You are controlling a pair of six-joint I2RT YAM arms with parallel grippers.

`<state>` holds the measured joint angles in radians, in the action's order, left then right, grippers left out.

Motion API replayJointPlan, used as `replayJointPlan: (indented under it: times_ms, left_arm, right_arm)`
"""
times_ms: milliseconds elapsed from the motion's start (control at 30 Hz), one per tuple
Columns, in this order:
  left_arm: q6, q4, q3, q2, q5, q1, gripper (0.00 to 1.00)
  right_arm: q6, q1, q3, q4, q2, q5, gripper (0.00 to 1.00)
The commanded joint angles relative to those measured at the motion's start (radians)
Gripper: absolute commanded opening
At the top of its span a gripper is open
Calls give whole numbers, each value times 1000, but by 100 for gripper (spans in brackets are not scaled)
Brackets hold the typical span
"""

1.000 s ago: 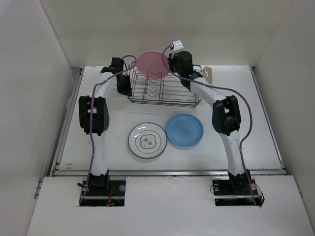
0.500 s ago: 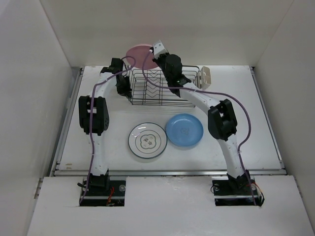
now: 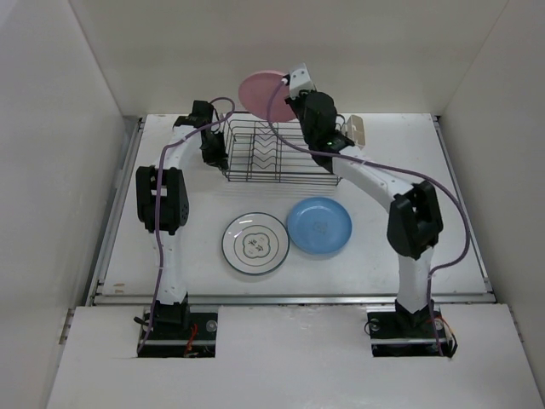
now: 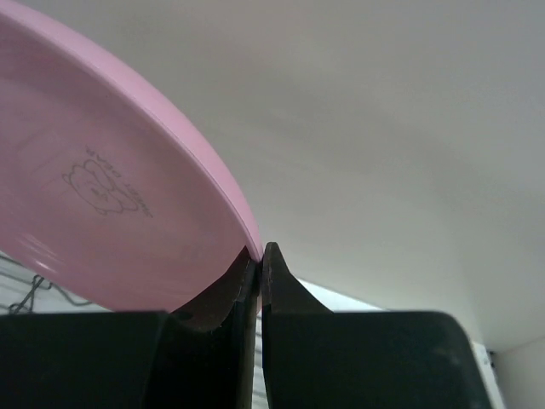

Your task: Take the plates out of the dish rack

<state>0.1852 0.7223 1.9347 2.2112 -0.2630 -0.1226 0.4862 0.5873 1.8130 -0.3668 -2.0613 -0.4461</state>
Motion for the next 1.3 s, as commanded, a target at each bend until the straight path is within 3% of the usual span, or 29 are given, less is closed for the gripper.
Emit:
replayJointPlan:
  times_ms: [0, 167, 200, 300, 467, 667, 1200, 1267]
  left_arm:
    - [57, 14, 24, -11, -48, 8, 0]
    - [57, 14, 38, -1, -67, 8, 0]
    - [57, 14, 29, -1, -77, 18, 0]
    - [71, 3, 4, -1, -99, 18, 0]
    - [60, 22, 38, 8, -99, 18, 0]
    - [13, 43, 61, 19, -45, -5, 0]
    - [31, 20, 30, -18, -76, -5, 0]
    - [22, 20, 30, -18, -76, -5, 6]
  right_arm:
    - [-148, -14, -77, 84, 218, 20, 0]
    - [-368, -32, -146, 437, 421, 272, 0]
    - [-391, -32, -146, 601, 438, 349, 0]
    - [-483, -43, -210, 805, 516, 438, 0]
    - [-615, -76, -596, 841, 726, 494, 0]
    - [-767, -109, -779, 861, 767, 567, 0]
    - [-819, -256, -816, 945, 621, 526, 0]
    - [-819, -256, -804, 956, 593, 538, 2]
